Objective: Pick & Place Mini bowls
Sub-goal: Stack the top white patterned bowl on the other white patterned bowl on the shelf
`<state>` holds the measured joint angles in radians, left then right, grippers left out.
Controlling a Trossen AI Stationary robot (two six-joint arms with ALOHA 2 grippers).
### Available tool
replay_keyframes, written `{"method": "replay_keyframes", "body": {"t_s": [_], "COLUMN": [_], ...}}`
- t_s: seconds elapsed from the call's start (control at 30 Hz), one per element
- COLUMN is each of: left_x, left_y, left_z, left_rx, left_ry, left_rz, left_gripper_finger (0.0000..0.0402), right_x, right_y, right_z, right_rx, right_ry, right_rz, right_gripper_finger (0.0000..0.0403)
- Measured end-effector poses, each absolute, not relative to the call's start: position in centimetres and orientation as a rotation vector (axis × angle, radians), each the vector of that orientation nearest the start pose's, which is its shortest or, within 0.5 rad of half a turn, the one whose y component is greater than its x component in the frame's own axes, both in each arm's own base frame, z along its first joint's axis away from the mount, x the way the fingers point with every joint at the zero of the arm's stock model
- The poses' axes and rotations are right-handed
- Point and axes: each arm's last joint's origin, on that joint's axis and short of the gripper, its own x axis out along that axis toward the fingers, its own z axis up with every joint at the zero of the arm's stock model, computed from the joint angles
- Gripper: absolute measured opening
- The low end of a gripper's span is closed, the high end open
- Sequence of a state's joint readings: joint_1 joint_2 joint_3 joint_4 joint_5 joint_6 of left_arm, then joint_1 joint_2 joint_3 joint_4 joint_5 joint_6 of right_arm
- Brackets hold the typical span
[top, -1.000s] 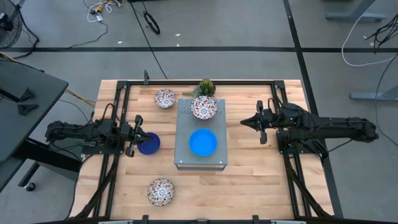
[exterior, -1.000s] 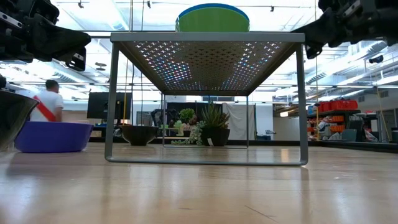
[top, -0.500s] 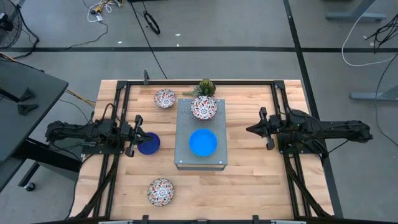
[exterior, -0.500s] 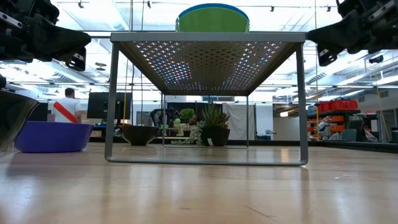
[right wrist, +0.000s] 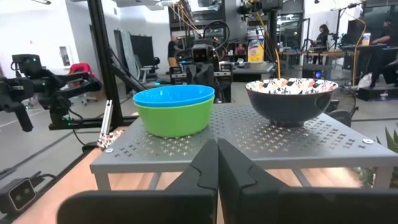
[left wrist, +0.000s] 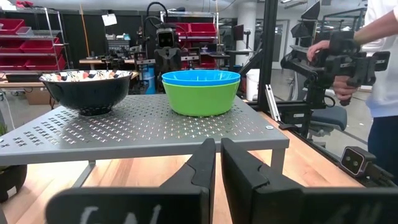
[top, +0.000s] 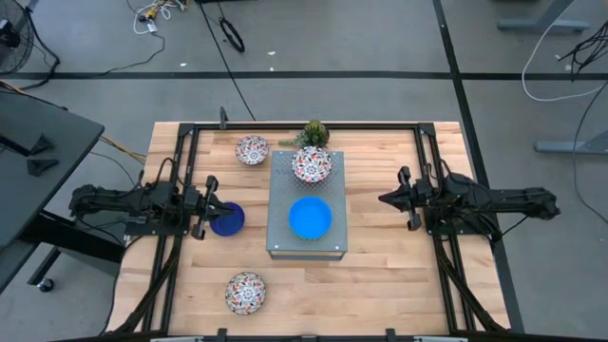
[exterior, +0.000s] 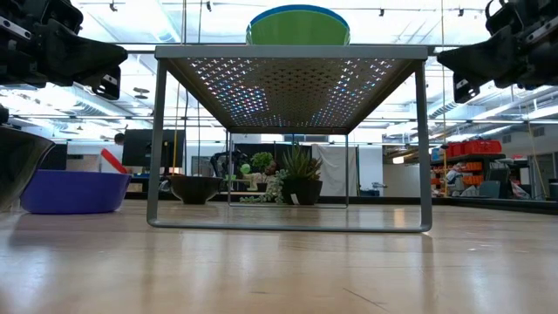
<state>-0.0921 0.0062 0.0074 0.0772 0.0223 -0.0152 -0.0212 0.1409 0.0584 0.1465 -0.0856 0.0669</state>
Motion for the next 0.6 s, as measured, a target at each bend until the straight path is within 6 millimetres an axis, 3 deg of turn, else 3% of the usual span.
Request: {"method": "replay_keyframes", "body": {"t_s": [0.6], "left_x": [9.7], "left_y": [-1.0], "left_z": [17.3], "left_rx": [-0.018], "left_ry": [-0.078], "left_rz": [-0.115], "left_gripper_finger": [0.003], "right_x": [9.9], "right_y": [0.0], "right_z": [16.9], "right_rx": [0.014], "right_ry": [-0.008], "right_rz": [0.064], "right_gripper_finger": [0.0]}}
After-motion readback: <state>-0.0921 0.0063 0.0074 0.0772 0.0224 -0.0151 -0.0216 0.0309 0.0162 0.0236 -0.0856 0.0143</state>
